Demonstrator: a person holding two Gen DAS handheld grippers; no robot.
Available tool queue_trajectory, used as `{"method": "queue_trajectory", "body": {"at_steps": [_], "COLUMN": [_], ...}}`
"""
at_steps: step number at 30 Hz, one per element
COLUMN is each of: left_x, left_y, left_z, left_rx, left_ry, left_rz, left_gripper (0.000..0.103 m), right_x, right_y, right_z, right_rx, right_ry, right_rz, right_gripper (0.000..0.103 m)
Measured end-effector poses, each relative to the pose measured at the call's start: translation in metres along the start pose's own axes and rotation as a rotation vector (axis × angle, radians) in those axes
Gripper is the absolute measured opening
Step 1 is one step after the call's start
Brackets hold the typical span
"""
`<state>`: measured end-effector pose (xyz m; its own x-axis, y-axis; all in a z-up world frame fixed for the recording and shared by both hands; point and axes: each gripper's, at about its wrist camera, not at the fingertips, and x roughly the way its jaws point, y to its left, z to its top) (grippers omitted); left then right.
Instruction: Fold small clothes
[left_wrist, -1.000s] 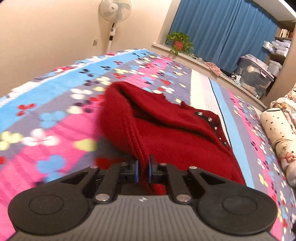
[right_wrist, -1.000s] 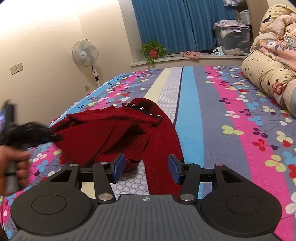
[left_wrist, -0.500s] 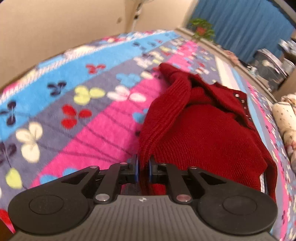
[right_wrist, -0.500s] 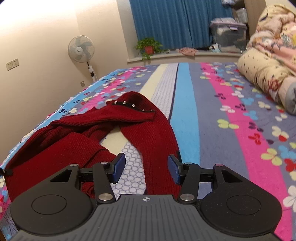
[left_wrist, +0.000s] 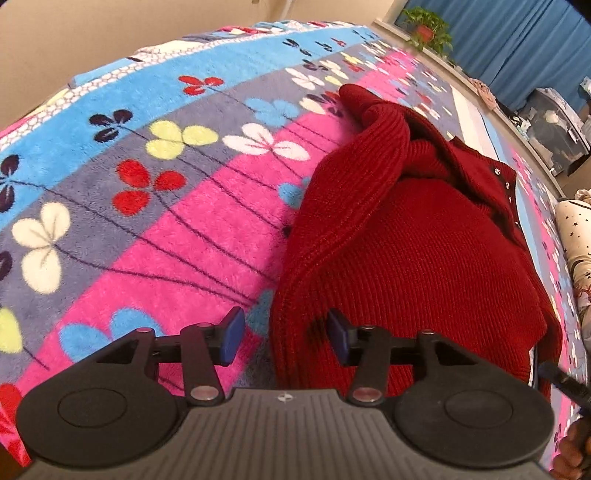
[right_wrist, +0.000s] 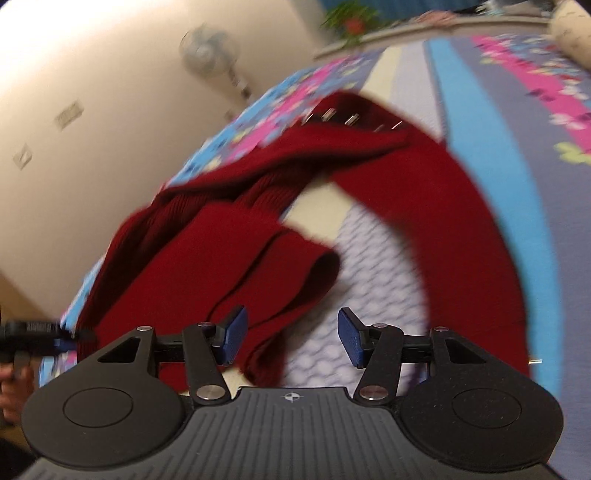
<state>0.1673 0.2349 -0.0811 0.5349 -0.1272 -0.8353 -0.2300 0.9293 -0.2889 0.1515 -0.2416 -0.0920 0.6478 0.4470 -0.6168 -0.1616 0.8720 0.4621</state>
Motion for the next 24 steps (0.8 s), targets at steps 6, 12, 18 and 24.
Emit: {"method": "queue_trajectory", "body": {"at_steps": [6,12,18,24], "left_x": [0.007,0.014,-0.02,-0.059], "left_y": [-0.009,-0.02,-0.024,-0.039], "left_z": [0.003,0.005,-0.002,-0.03], "left_rx": [0.017,0.066,0.101,0.241], "left_ry": [0.002,-0.018,-0.112,-0.146], "left_rz": [-0.012,0.008,-0.094,-0.265], "left_gripper": [0.054,0.012,0.01,0.01], "right_x": [0.036,0.045,-0.02,-0.143], "right_y": [0.037,0.051,0.02,-0.019], "right_z": [-0.023,-0.023,0.025,0.063], "right_rx": [-0.269,-0.427,-0.456,-0.392], "right_ry": [0.118,0.039,-0.083,-0.171], "right_rz": [0.016,-0.083,-0.256,-0.393], "right_gripper": [0.056,0.015,0.012,0.011]}}
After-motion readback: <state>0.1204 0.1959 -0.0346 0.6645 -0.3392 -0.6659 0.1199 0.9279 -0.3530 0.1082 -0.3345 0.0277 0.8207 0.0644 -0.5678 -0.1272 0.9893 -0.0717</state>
